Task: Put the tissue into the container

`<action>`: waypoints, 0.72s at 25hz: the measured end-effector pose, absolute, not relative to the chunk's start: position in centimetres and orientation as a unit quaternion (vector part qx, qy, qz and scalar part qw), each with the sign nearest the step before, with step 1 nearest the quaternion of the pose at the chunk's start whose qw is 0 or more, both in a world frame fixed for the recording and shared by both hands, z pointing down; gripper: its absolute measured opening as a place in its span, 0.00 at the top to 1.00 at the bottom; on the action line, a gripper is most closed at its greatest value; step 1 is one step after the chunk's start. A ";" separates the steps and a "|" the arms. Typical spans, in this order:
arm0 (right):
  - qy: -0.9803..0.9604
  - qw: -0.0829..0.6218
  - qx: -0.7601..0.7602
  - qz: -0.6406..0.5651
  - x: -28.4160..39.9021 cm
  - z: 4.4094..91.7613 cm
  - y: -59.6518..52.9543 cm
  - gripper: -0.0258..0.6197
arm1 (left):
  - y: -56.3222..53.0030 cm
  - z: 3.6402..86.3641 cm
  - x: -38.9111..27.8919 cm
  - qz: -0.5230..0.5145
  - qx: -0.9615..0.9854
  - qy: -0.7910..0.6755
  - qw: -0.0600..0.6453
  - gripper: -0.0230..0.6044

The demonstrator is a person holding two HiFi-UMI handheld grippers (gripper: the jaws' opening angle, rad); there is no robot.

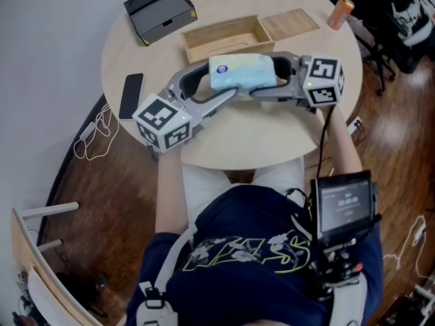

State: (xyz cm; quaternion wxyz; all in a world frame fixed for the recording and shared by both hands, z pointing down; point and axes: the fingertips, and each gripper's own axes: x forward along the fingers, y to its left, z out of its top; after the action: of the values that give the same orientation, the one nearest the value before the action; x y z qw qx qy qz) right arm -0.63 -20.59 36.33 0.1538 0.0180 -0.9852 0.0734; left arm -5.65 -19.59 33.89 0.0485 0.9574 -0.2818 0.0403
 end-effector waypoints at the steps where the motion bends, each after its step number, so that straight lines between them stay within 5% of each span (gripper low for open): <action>1: -0.986 0.152 0.016 0.071 -0.9 35.3 -21.2 0.40 | -20.3 32.9 -5.9 0.041 0.957 -0.283 0.046 0.42; 9: -0.986 0.165 0.020 0.027 -2.9 28.5 -26.7 0.39 | -25.6 26.6 -7.7 0.059 0.953 -0.298 0.015 0.42; 18: -0.972 0.221 0.031 0.071 -6.0 31.1 -32.0 0.39 | -31.3 29.5 -10.5 0.087 0.944 -0.304 0.091 0.42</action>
State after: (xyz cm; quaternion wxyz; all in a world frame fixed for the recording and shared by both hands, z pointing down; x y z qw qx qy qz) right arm -6.01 -32.03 31.06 0.2215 0.0306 -0.9721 0.0710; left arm -10.48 -31.34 29.54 0.0909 0.9443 -0.3041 0.0871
